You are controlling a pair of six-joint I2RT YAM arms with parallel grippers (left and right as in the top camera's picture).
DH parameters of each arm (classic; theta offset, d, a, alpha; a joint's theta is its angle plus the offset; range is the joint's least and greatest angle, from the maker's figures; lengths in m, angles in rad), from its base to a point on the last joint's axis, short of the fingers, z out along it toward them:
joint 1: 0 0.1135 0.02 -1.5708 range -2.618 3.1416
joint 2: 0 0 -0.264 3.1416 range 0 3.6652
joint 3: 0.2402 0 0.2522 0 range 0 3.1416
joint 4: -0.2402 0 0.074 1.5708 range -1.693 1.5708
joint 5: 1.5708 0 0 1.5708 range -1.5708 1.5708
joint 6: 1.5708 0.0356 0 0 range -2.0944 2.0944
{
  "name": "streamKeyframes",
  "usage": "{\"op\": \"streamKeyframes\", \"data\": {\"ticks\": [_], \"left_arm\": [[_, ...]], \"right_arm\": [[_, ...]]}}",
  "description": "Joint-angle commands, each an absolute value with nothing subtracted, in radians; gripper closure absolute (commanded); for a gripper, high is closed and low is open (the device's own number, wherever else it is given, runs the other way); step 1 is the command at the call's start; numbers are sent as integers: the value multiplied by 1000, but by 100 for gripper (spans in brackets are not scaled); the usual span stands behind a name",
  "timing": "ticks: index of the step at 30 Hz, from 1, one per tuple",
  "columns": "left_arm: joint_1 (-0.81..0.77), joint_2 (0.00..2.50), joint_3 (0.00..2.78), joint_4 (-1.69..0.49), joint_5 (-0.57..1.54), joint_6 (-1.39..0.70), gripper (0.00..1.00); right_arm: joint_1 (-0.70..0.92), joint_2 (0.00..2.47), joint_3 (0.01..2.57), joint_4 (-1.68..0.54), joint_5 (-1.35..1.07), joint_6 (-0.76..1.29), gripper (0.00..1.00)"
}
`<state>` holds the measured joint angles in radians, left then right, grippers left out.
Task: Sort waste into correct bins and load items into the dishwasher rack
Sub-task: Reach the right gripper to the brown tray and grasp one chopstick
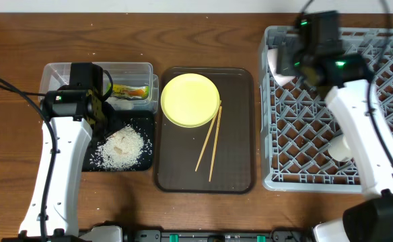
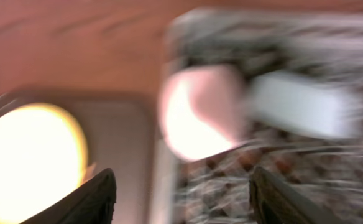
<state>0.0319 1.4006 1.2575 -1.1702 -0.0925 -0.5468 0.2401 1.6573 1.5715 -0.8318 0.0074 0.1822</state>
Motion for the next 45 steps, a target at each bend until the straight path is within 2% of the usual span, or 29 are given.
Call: {"op": "streamKeyframes", "data": {"ticks": [1, 13, 20, 26, 29, 32, 39, 45], "left_arm": [[36, 1404, 1262, -1173, -97, -555, 34], [36, 1404, 1262, -1174, -97, -555, 34], [36, 1404, 1262, -1174, -97, -555, 35], [36, 1404, 1262, -1174, -97, -555, 35], [36, 1404, 1262, -1174, -97, -555, 35], [36, 1404, 1262, -1174, -97, -555, 35], [36, 1404, 1262, -1174, -97, -555, 35], [36, 1404, 1262, -1174, -97, -555, 34]], "right_arm": [[331, 1703, 1551, -871, -174, 214, 34], [610, 1878, 1435, -958, -69, 472, 33], [690, 1966, 1343, -904, -46, 596, 37], [712, 2014, 1325, -883, -1, 609, 39], [720, 2024, 1324, -887, 11, 622, 51], [717, 2024, 1324, -898, 15, 632, 72], [706, 2024, 1324, -918, 18, 632, 98], [687, 1987, 1328, -932, 7, 606, 99]]}}
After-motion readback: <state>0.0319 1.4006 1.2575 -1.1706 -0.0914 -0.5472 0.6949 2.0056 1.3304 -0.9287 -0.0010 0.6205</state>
